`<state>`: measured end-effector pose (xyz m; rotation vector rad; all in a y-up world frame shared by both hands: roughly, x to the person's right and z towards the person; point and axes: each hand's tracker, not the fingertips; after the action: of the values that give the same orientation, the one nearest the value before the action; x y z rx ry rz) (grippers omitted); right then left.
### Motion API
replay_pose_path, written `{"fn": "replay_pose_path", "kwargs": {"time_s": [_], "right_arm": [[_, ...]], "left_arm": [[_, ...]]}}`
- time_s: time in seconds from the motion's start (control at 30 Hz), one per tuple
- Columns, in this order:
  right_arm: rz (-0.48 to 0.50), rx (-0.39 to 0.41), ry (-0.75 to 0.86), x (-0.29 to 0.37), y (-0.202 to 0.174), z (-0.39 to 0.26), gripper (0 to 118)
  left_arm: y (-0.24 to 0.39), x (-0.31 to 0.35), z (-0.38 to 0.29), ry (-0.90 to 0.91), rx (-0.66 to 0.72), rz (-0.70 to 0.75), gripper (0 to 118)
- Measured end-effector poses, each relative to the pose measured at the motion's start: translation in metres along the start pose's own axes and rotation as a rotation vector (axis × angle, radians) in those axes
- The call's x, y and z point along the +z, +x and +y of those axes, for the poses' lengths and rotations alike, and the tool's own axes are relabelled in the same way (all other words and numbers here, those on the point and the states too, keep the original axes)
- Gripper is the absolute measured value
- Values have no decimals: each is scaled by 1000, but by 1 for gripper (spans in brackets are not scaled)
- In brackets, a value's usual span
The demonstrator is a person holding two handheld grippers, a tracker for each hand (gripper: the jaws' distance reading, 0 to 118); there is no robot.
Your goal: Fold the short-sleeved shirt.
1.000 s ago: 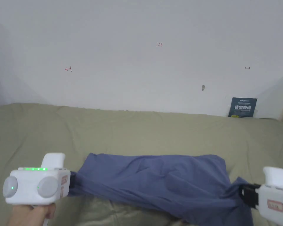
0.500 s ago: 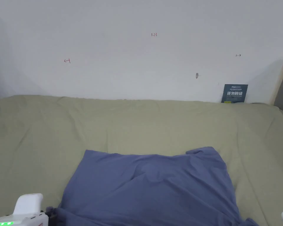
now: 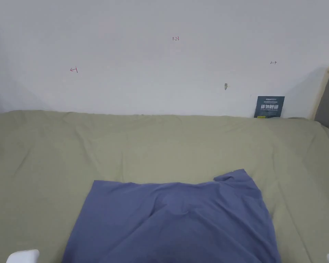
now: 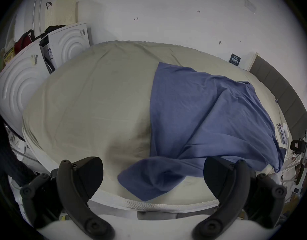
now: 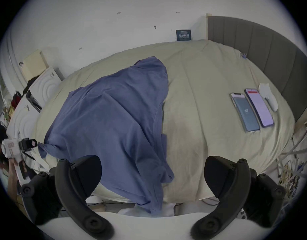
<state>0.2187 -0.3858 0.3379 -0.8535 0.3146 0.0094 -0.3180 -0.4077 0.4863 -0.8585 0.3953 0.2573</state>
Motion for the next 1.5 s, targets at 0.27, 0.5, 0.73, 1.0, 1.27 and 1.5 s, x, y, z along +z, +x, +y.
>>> {"fn": "replay_pose_path", "kwargs": {"time_s": [0.27, 0.5, 0.73, 1.0, 1.27, 1.5], "right_arm": [[-19, 32, 97, 13, -35, 1, 0], [-47, 46, 167, 17, -45, -10, 0], [-45, 33, 178, 18, -45, -8, 0], [-74, 63, 248, 14, -48, 15, 0], [-84, 94, 295, -12, -51, 63, 0], [-75, 103, 240, -46, -48, 69, 0]], "left_arm": [[35, 23, -1, 48, -4, -138, 10], [39, 39, -5, 197, -57, -60, 0], [28, 34, -5, 166, -14, -51, 0], [32, 35, 44, 295, -33, -40, 0], [40, -46, 150, 247, -69, -77, 0], [48, -183, 235, 44, -49, -43, 92]]}}
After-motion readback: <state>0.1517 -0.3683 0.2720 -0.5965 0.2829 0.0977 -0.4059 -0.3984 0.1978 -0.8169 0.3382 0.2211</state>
